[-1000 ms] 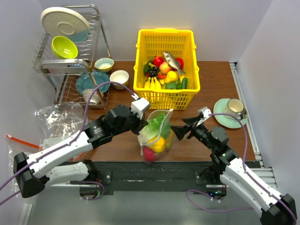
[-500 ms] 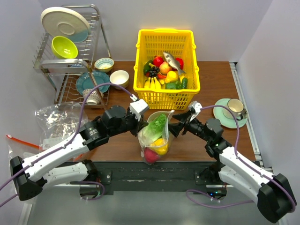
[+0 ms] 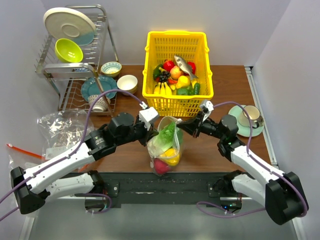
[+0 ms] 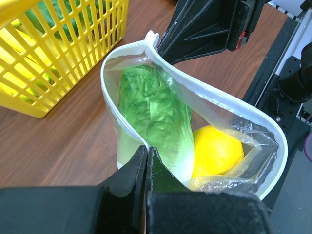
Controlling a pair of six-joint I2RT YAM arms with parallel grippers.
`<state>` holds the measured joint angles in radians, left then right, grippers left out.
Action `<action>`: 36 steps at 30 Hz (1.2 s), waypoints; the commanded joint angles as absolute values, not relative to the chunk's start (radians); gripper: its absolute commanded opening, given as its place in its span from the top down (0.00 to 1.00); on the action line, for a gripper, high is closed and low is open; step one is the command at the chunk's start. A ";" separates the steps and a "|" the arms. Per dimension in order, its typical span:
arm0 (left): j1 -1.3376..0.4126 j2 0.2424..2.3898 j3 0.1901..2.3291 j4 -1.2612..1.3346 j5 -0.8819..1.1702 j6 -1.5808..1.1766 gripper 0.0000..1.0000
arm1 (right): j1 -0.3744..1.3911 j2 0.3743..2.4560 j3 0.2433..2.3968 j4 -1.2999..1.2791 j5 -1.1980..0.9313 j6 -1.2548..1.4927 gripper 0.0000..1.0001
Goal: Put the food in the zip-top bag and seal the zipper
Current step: Zip the zipper food storage bag at the center of the board.
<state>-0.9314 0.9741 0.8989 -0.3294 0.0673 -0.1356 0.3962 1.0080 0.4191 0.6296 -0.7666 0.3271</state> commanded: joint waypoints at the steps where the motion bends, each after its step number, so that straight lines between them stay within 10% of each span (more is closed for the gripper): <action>1: -0.930 0.979 0.894 -0.267 0.072 -0.107 1.00 | 0.393 1.014 0.469 0.683 -0.851 0.363 1.00; 13: -0.930 0.997 0.931 -0.279 0.146 -0.060 0.83 | 0.394 0.681 0.708 -0.128 -0.488 0.290 1.00; 16: -0.931 0.991 0.969 -0.301 0.152 -0.028 0.70 | 0.394 0.664 0.758 -0.265 -0.500 0.272 1.00; 20: -0.930 0.988 1.046 -0.313 0.175 -0.005 0.25 | 0.394 0.655 0.793 -0.343 -0.545 0.273 1.00; 36: -0.989 1.144 1.347 -0.305 0.436 0.314 0.22 | 0.394 0.624 0.937 -0.512 -0.603 0.264 1.00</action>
<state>-0.9470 1.0882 1.2716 -0.3061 0.3328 0.1318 0.3962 0.6437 0.8635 -0.5156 -0.5587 0.2752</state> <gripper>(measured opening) 0.791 0.007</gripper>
